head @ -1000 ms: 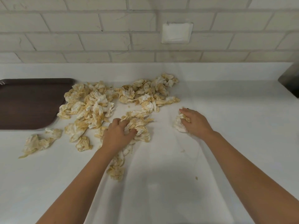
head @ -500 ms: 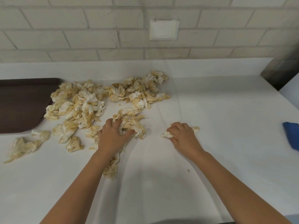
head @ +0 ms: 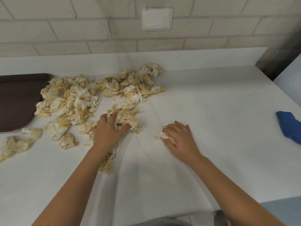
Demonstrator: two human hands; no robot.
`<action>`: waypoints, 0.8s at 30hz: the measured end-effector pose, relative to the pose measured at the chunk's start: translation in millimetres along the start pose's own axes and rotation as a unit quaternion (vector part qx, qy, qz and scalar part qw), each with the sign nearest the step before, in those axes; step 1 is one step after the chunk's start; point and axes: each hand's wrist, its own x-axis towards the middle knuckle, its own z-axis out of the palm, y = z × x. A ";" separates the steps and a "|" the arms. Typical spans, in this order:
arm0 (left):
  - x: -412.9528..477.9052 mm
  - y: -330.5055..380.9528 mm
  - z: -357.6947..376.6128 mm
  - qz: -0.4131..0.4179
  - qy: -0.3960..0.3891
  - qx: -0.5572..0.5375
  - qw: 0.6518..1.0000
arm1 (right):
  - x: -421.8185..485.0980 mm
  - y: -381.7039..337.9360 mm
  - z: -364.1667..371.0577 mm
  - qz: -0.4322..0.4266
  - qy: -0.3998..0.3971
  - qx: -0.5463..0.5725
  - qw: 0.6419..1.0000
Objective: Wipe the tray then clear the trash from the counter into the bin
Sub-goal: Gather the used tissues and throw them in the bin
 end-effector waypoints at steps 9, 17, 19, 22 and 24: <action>-3.6 0.8 2.5 0.012 0.010 0.020 1.000 | -2.5 0.7 3.7 -0.072 -0.034 -0.049 0.996; -1.9 0.3 0.8 0.009 0.009 0.000 1.000 | -43.1 14.9 -24.6 -0.036 0.002 0.037 0.999; 0.9 2.7 -3.5 -0.012 -0.021 -0.028 0.999 | -59.1 13.4 -16.3 -0.052 -0.020 -0.038 0.998; 7.7 5.3 -9.4 -0.039 -0.039 -0.056 0.997 | -55.9 15.5 -8.8 -0.050 -0.026 -0.076 0.996; 12.1 3.7 -12.1 -0.030 -0.005 -0.055 0.998 | -47.2 17.3 -4.9 -0.053 0.001 -0.077 0.996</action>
